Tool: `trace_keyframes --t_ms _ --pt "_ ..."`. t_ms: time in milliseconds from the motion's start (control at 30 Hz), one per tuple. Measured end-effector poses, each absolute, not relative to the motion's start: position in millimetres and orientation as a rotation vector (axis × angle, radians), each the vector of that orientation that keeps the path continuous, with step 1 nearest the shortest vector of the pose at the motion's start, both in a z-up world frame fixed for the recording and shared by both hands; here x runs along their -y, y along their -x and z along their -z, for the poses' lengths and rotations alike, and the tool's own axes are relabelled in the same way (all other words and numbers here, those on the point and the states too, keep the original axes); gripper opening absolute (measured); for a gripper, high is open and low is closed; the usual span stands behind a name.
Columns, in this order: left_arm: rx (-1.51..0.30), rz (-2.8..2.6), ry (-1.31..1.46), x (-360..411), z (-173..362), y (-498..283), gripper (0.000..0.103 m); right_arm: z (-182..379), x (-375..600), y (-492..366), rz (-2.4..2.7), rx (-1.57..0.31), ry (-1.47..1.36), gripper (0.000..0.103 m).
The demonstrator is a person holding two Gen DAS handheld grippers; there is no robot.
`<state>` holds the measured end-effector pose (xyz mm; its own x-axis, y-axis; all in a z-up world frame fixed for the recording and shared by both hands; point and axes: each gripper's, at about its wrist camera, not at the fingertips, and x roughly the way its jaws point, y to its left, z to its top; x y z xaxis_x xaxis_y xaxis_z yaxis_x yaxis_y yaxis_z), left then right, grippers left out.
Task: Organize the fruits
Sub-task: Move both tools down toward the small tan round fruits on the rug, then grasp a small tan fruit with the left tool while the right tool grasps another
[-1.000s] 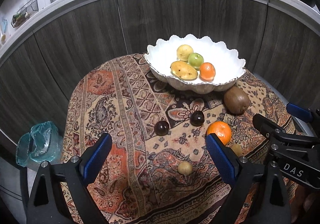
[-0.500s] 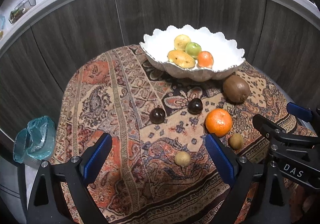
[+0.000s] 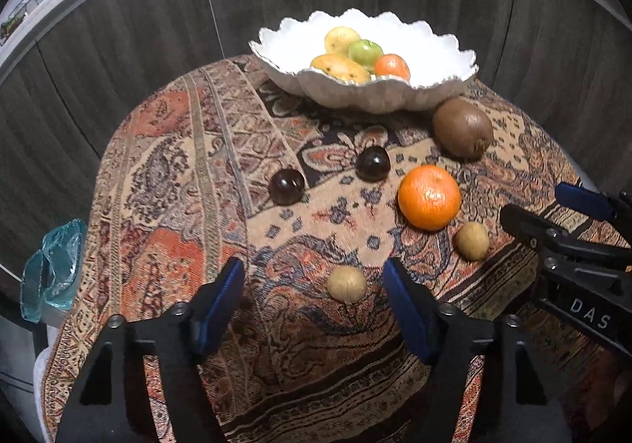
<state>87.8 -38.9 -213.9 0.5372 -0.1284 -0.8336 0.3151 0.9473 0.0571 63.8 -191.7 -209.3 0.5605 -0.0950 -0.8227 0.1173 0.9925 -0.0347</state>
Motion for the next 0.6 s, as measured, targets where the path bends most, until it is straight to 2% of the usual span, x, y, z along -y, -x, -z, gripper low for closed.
trace_keyframes --t_ms 167,233,300,600 --pt "-0.988 0.285 -0.212 41 221 -88 0.055 212 192 -66 0.117 -0.978 -0.027 0.068" --pt "-0.994 0.299 -0.209 42 224 -89 0.047 213 192 -66 0.116 -0.980 -0.029 0.067" --pt "-1.007 0.314 -0.203 44 227 -90 0.034 214 192 -66 0.115 -0.983 -0.032 0.066" --pt "-1.013 0.352 -0.204 50 234 -92 0.024 218 193 -69 0.103 -0.994 -0.044 0.061"
